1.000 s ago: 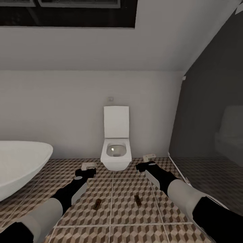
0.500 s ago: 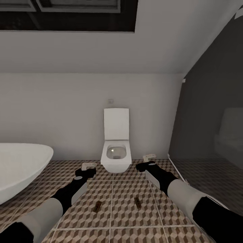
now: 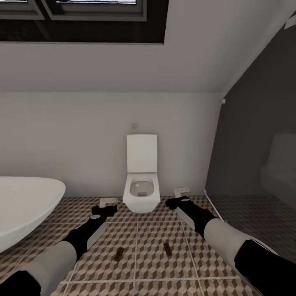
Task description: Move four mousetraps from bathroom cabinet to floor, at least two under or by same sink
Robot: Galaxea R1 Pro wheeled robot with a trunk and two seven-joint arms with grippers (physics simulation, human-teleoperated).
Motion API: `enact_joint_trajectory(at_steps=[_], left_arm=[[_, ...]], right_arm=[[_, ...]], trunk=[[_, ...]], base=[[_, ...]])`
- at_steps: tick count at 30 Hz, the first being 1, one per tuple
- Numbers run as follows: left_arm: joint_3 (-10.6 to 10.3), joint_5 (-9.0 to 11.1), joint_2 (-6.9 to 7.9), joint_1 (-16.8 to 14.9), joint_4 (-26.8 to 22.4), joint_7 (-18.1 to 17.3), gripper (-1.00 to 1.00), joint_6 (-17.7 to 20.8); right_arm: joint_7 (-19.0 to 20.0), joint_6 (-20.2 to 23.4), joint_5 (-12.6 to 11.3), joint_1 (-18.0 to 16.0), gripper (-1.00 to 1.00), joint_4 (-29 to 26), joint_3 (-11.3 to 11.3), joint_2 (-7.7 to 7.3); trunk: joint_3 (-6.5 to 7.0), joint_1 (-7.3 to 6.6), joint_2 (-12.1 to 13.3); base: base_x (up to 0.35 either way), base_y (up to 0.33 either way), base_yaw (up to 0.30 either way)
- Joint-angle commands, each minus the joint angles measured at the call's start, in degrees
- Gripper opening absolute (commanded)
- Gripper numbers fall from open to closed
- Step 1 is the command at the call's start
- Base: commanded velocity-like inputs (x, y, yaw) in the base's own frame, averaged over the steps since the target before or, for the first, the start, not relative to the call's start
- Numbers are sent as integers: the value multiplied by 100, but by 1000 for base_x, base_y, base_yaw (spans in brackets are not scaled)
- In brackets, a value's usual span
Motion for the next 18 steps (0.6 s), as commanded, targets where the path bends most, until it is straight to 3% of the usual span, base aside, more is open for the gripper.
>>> enact_joint_trajectory(at_steps=[1,18], left_arm=[[-48,31,9,-5,-17,52,100,27],[-48,31,-20,-5,-9,52,100,27]], right_arm=[[-45,21,-48,-6,100,-10,48,-4],[-45,21,-48,-5,100,-10,48,-4]], trunk=[[12,-23,38],[317,-396,720]], base=[[0,0,0],[0,0,0]])
